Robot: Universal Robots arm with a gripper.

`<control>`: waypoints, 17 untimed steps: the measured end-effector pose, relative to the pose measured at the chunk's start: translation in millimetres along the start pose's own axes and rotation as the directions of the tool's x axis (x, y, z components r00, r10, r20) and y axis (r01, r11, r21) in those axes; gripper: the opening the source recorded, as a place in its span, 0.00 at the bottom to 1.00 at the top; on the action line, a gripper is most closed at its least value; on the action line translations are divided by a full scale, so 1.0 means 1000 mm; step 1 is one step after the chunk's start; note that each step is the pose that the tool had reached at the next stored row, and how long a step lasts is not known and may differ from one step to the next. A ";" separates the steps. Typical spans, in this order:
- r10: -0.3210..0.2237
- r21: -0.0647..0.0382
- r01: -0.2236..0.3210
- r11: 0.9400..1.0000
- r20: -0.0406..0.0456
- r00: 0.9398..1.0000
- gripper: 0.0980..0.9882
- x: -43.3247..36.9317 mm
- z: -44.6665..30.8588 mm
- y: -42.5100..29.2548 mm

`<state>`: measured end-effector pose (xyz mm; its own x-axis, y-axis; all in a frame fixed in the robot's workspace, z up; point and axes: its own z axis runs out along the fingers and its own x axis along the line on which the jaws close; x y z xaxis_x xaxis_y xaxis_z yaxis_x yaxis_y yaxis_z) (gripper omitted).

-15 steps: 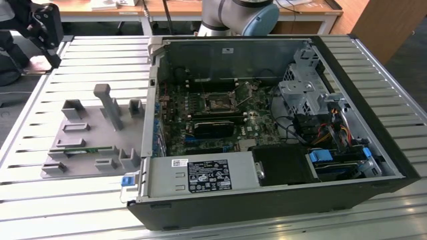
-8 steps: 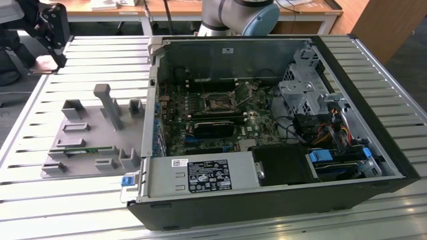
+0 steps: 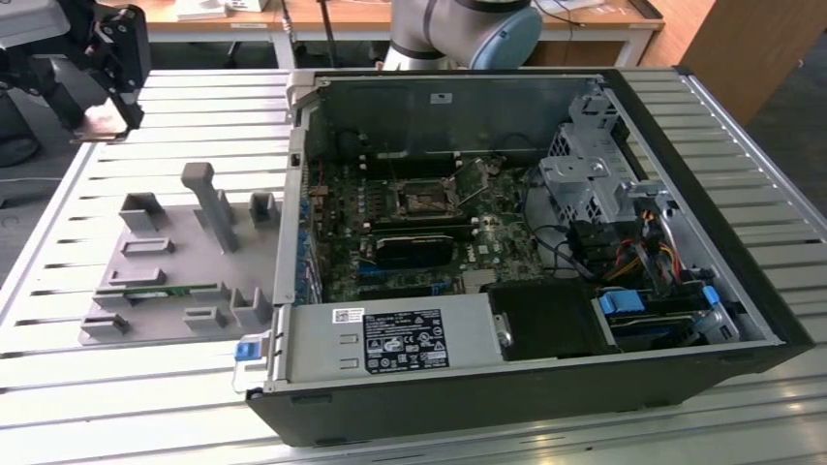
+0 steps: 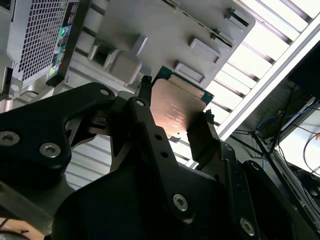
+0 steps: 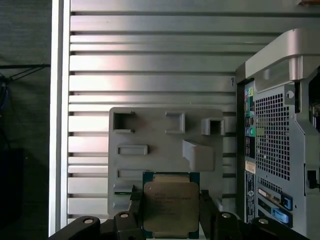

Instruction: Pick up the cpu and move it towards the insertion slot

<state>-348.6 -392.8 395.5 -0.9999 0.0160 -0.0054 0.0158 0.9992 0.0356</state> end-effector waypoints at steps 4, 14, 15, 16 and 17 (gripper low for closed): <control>0.000 0.000 0.000 1.000 0.000 1.000 0.49 -0.0053 0.0001 0.0003; 0.000 0.000 0.000 1.000 0.000 1.000 0.49 -0.0161 0.0002 0.0004; 0.000 0.000 0.000 1.000 0.000 1.000 0.49 -0.0171 0.0001 0.0004; 0.000 0.000 0.000 1.000 0.000 1.000 0.49 -0.0180 0.0001 0.0005; 0.000 0.000 0.000 1.000 0.000 1.000 0.49 -0.0189 0.0002 0.0005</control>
<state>-329.7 -392.7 395.5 -0.9999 0.0160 -0.0055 0.0158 0.9992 0.0357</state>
